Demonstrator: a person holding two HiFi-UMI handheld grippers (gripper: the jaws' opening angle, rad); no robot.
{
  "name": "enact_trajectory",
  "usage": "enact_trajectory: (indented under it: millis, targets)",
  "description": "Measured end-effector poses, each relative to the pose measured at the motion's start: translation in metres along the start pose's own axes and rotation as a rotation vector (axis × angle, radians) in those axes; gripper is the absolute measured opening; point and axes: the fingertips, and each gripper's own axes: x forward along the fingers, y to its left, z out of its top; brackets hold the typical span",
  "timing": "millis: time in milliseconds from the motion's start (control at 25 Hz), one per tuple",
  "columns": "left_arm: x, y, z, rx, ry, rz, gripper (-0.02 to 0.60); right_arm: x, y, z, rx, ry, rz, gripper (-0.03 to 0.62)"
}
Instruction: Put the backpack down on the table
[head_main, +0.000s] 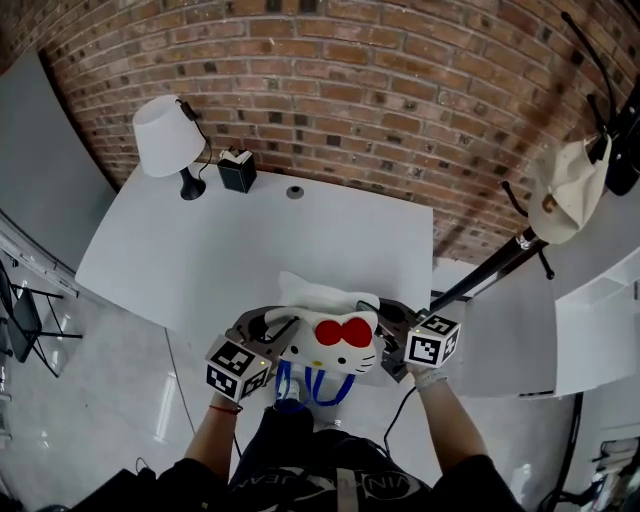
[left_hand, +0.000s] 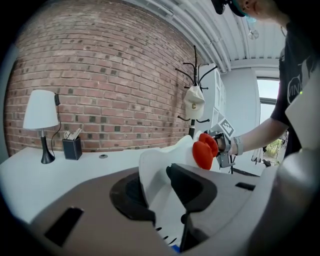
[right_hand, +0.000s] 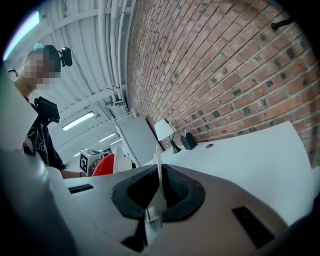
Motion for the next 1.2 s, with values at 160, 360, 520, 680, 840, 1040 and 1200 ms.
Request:
enact_trajectory:
  millis: [160, 360, 520, 680, 840, 1040, 1200]
  targets:
    - [0.018, 0.013, 0.015, 0.025, -0.007, -0.029, 0.114, 0.003, -0.017, 0.020, -0.007, -0.066, -0.024, 0.011]
    - [0.046, 0.031, 0.031, 0.054, -0.009, -0.056, 0.114, 0.008, -0.043, 0.039, -0.016, -0.115, -0.064, 0.011]
    - [0.066, 0.047, 0.035, 0.066, 0.004, -0.073, 0.114, 0.017, -0.064, 0.051, -0.040, -0.124, -0.082, 0.011]
    - [0.084, 0.062, 0.039, 0.070, 0.009, -0.082, 0.114, 0.026, -0.084, 0.059, -0.056, -0.117, -0.103, 0.011]
    - [0.100, 0.077, 0.042, 0.071, 0.012, -0.086, 0.114, 0.036, -0.101, 0.067, -0.069, -0.122, -0.110, 0.011]
    - [0.115, 0.094, 0.043, 0.102, 0.021, -0.079, 0.114, 0.047, -0.119, 0.073, -0.084, -0.130, -0.130, 0.011]
    - [0.121, 0.104, 0.042, 0.114, 0.022, -0.079, 0.114, 0.055, -0.123, 0.080, -0.148, -0.144, -0.139, 0.011]
